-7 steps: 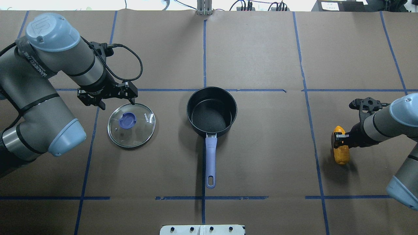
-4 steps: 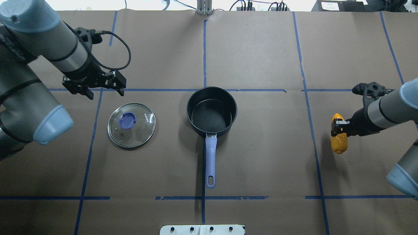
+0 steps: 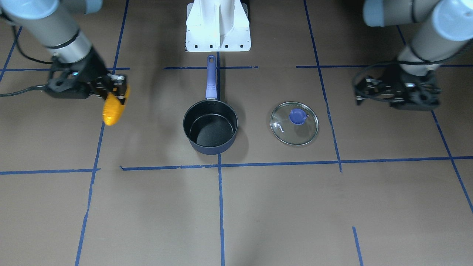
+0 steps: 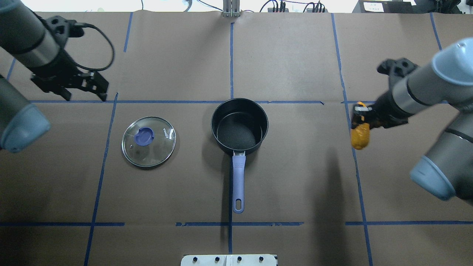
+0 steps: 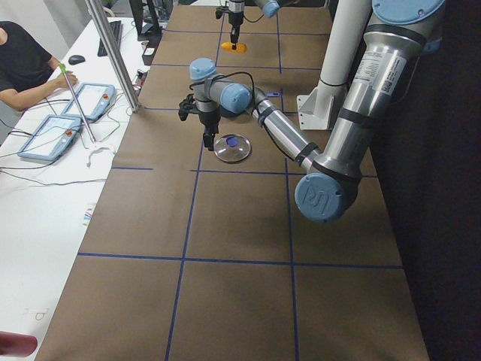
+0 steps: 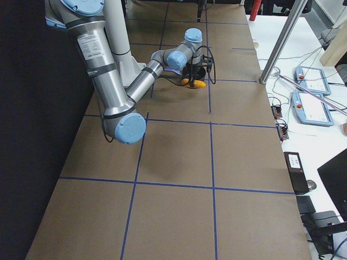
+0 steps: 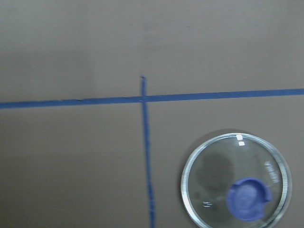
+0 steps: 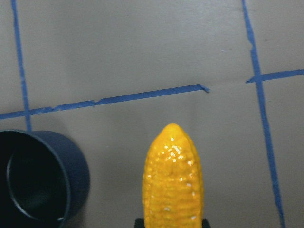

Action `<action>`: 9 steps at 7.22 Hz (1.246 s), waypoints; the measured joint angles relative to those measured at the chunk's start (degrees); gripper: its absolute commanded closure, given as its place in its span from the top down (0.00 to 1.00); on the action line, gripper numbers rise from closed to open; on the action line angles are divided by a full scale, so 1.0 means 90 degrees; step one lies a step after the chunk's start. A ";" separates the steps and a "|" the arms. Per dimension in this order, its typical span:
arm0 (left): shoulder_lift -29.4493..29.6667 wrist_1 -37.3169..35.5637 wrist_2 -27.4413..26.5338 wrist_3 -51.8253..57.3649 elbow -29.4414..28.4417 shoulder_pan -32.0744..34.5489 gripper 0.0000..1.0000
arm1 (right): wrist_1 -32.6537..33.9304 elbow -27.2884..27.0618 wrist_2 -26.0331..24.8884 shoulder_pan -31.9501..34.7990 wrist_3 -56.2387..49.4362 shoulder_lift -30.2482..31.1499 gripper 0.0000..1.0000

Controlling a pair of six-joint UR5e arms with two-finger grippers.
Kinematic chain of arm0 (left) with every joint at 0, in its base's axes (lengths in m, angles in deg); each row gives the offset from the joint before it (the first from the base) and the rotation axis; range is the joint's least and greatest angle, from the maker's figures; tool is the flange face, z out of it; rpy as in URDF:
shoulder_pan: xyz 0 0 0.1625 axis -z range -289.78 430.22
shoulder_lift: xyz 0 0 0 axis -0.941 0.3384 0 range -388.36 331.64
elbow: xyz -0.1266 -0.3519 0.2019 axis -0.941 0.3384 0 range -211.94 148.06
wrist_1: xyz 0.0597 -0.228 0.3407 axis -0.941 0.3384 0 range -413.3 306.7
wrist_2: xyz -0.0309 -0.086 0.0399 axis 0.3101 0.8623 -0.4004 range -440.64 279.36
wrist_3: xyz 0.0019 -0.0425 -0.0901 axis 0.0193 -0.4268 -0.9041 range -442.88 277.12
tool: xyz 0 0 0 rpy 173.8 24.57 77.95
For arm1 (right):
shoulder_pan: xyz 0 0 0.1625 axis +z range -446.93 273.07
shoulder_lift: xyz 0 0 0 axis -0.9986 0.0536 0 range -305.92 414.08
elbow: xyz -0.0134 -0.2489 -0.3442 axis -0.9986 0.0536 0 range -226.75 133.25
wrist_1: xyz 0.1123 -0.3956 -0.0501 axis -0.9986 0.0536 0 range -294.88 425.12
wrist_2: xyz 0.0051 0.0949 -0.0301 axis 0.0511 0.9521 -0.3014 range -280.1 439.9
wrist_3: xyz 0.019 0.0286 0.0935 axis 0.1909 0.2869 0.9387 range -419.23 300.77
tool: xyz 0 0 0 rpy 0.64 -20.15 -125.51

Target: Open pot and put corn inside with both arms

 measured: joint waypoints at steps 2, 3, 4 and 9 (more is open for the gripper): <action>-0.0522 0.0032 0.0012 0.1339 -0.0060 0.0694 1.00 | 0.0238 0.0738 -0.0441 -0.0459 0.0500 -0.1211 0.01; -0.0683 0.0036 0.0026 0.1900 -0.0126 0.1018 1.00 | 0.0221 0.1190 -0.0676 -0.0736 0.0750 -0.1644 0.01; -0.0795 0.0038 0.0043 0.2337 -0.0220 0.1275 1.00 | 0.0120 0.1509 -0.0845 -0.0974 0.0932 -0.1874 0.02; -0.1027 0.0039 0.0050 0.3649 -0.0725 0.1965 1.00 | -0.0567 0.2460 -0.1228 -0.1459 0.1354 -0.2313 1.00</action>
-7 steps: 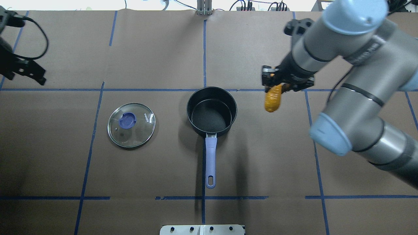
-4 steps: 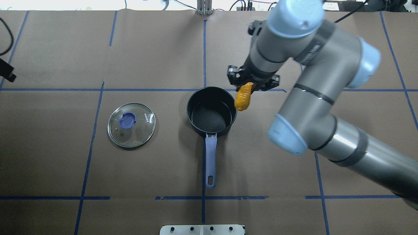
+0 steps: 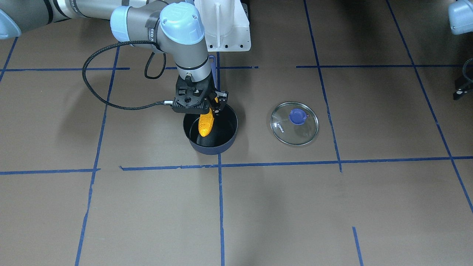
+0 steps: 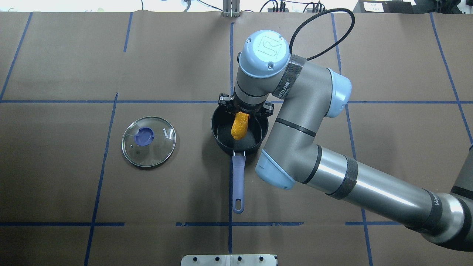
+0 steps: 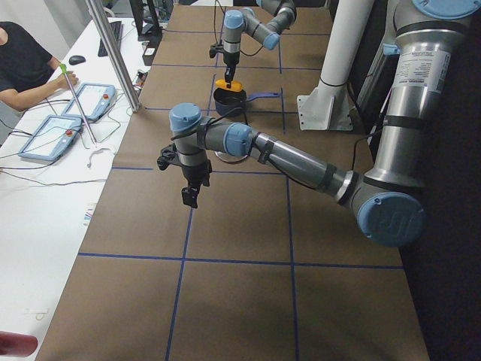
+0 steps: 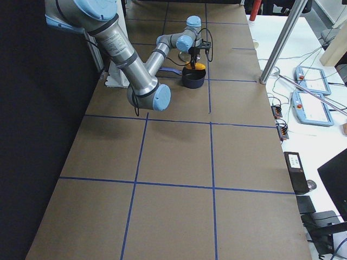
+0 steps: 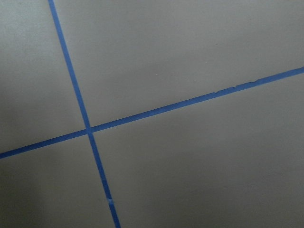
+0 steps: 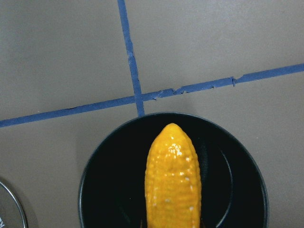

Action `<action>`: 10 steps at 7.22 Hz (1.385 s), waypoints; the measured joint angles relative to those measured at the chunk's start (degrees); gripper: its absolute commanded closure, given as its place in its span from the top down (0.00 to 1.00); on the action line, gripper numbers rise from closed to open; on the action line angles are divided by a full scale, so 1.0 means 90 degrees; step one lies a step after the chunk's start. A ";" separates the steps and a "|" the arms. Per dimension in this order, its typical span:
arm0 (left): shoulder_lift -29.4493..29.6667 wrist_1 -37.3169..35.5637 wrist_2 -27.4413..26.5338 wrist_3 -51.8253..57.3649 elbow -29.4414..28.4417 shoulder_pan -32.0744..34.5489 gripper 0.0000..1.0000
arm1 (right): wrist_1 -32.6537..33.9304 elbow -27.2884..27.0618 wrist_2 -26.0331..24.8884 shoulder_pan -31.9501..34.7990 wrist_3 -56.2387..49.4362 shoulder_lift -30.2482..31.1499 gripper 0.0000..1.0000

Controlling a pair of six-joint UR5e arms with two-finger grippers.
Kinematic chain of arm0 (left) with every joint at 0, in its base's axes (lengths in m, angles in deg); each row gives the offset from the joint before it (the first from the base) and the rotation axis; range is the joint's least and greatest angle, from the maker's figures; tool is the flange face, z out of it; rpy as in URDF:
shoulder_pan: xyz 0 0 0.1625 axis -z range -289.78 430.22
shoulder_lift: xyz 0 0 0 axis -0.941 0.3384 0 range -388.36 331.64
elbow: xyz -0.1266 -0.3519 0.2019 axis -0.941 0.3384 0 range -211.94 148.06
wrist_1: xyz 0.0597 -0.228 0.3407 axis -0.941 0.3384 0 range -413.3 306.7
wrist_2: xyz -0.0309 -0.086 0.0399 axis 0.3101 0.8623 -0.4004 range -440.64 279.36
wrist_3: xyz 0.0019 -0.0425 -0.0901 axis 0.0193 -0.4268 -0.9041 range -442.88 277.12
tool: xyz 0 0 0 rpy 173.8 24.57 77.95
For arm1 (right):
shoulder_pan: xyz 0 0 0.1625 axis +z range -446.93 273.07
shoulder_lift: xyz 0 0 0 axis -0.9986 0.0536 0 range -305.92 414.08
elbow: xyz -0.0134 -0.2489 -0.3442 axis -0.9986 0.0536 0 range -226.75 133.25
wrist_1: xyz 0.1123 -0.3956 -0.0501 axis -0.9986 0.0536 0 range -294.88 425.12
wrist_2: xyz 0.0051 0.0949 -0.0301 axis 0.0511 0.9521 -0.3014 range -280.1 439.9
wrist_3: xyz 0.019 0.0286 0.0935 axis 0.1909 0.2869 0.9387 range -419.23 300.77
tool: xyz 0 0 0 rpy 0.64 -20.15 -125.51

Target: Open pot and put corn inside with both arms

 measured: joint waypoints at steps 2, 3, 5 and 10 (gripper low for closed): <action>-0.0012 0.0007 0.0000 0.0259 -0.0138 0.0159 1.00 | -0.0003 -0.0012 -0.0022 -0.0007 0.0003 -0.0001 1.00; -0.0024 0.0009 0.0000 0.0292 -0.0159 0.0185 1.00 | -0.0001 -0.0023 -0.0025 -0.0008 0.0003 -0.0001 1.00; -0.0045 0.0010 0.0000 0.0331 -0.0167 0.0210 1.00 | 0.0006 -0.0061 -0.0026 0.0006 -0.0003 0.0000 1.00; -0.0074 0.0041 0.0259 0.0918 -0.0929 0.0822 1.00 | 0.0042 -0.1315 0.0496 0.1329 -0.1829 0.1676 1.00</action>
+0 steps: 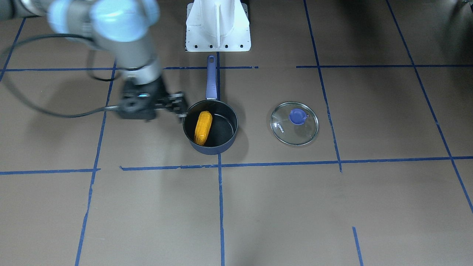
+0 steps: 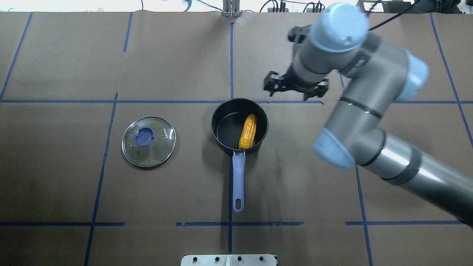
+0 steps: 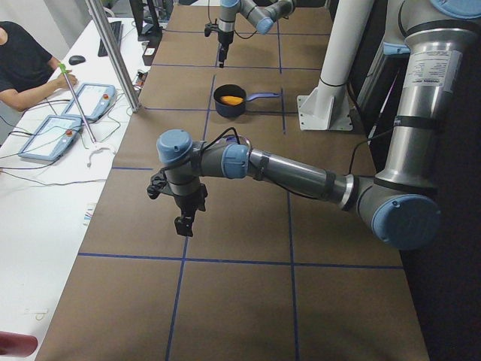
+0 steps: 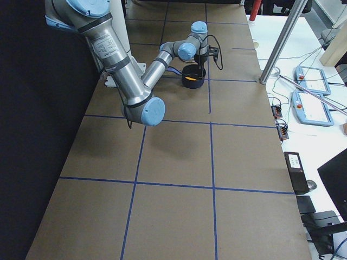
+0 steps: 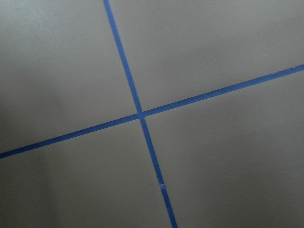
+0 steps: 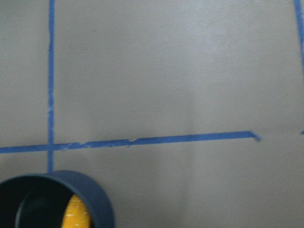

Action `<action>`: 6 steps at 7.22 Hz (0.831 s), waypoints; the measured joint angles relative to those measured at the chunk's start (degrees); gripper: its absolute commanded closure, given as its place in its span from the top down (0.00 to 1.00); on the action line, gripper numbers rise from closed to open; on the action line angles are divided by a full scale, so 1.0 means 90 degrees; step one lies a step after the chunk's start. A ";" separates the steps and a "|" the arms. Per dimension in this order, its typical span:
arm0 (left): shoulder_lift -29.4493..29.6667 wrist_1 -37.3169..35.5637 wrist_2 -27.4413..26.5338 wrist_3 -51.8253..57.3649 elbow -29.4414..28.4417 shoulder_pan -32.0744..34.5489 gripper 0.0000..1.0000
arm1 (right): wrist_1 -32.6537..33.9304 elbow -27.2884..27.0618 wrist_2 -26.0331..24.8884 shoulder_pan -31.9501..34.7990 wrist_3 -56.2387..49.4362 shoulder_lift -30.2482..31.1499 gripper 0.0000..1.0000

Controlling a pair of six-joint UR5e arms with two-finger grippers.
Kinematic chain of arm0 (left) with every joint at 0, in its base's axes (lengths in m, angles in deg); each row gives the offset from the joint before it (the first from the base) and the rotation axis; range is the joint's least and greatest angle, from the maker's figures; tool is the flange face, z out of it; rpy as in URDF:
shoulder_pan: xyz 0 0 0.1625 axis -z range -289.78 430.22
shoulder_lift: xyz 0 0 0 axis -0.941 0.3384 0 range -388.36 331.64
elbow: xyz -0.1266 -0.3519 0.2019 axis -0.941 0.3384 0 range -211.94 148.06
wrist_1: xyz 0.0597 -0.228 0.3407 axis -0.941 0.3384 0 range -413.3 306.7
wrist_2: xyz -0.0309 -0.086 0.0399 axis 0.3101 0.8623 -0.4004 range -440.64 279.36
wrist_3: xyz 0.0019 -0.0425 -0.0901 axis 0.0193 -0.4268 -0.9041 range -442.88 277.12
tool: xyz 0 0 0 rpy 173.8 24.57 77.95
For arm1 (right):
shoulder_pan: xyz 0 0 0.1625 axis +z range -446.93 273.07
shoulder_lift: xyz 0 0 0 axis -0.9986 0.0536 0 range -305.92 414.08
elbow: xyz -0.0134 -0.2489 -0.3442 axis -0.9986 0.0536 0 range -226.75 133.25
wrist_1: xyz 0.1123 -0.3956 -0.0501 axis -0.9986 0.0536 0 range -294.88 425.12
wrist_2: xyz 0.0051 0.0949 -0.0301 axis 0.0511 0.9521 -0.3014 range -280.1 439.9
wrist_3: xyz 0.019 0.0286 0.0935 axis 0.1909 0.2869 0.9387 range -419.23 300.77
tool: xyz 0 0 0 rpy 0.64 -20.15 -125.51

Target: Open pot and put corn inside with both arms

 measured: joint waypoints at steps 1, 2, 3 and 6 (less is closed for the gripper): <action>-0.0084 0.0178 0.0241 0.0155 -0.0319 0.0142 1.00 | -0.0008 -0.0143 0.0328 0.0584 -0.0897 0.0539 1.00; -0.0207 0.0426 0.0368 0.0206 -0.0537 0.0229 1.00 | -0.0012 -0.0153 0.0729 0.1253 -0.1873 0.1056 1.00; -0.0315 0.0613 0.0416 0.0126 -0.0640 0.0272 1.00 | -0.0012 -0.0055 0.1204 0.1947 -0.2879 0.1501 1.00; -0.0480 0.0733 0.0440 -0.0296 -0.0751 0.0293 1.00 | -0.0017 0.0936 0.2610 0.3901 -0.5810 0.2417 1.00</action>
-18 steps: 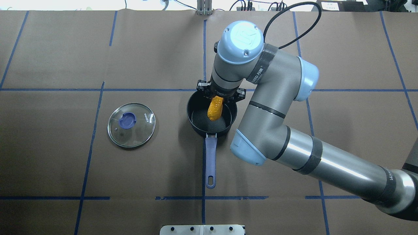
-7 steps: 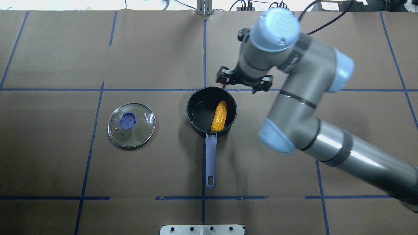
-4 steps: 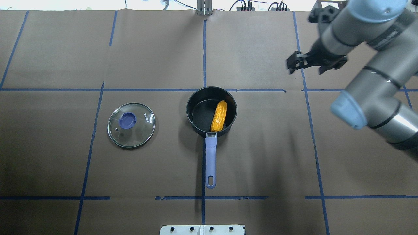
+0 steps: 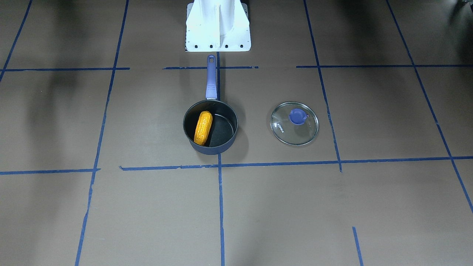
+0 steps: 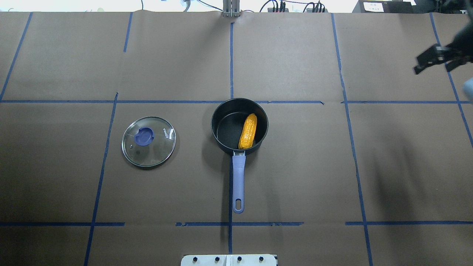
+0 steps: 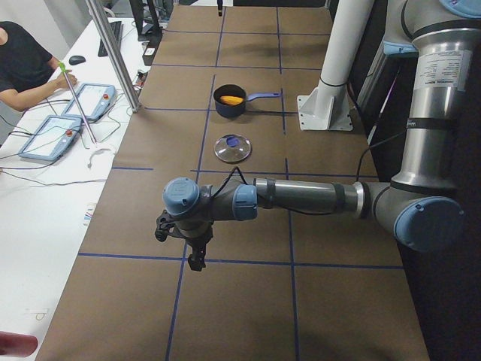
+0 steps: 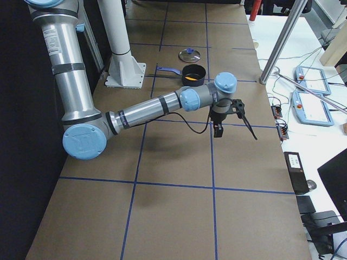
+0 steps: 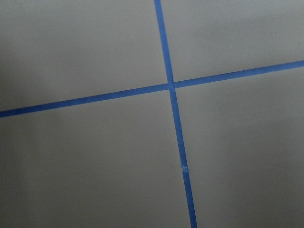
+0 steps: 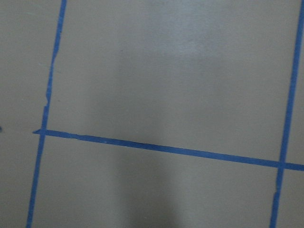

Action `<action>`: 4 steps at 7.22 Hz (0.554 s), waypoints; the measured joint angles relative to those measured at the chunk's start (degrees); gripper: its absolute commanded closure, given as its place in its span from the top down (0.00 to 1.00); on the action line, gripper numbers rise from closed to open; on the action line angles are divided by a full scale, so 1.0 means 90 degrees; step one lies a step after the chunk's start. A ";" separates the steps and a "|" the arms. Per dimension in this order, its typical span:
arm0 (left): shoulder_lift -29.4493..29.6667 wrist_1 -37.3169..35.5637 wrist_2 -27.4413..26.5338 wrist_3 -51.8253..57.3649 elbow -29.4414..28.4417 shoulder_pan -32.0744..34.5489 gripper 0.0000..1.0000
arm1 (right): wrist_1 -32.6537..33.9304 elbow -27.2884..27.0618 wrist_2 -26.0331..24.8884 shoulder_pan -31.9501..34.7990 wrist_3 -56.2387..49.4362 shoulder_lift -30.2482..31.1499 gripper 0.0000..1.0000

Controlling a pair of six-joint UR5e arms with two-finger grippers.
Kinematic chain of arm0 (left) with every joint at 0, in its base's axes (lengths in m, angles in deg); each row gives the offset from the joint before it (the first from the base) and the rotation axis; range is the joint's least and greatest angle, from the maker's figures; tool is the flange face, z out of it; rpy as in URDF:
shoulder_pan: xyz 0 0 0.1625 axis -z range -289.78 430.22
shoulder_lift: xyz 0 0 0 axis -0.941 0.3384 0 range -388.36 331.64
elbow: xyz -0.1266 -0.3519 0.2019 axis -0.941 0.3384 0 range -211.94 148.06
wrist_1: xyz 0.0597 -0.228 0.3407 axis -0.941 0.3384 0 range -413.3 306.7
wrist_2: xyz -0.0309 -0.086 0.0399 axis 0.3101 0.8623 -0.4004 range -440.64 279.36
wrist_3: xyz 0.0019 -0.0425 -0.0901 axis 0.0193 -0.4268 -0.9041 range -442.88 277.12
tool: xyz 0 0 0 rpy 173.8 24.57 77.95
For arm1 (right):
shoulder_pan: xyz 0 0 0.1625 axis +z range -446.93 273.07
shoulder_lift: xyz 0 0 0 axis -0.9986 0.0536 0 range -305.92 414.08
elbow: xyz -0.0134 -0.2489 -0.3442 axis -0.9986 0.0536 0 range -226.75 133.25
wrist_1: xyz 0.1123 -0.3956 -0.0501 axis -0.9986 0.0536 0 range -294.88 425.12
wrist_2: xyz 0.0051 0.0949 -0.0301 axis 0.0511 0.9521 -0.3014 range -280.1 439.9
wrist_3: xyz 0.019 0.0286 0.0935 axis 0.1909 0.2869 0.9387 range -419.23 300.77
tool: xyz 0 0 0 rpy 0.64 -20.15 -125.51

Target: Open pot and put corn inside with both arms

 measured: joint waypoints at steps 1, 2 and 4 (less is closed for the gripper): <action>-0.0074 0.0005 0.0005 -0.0039 -0.0017 0.0000 1.00 | -0.0005 0.0328 0.0264 0.0403 -0.0515 0.0123 1.00; -0.0134 0.0006 0.0007 -0.0050 -0.0022 -0.0002 1.00 | -0.0016 0.0490 0.0347 0.0594 -0.0715 0.0201 1.00; -0.0183 0.0010 0.0007 -0.0048 -0.0025 0.0001 1.00 | -0.0022 0.0655 0.0200 0.0769 -0.0807 0.0406 1.00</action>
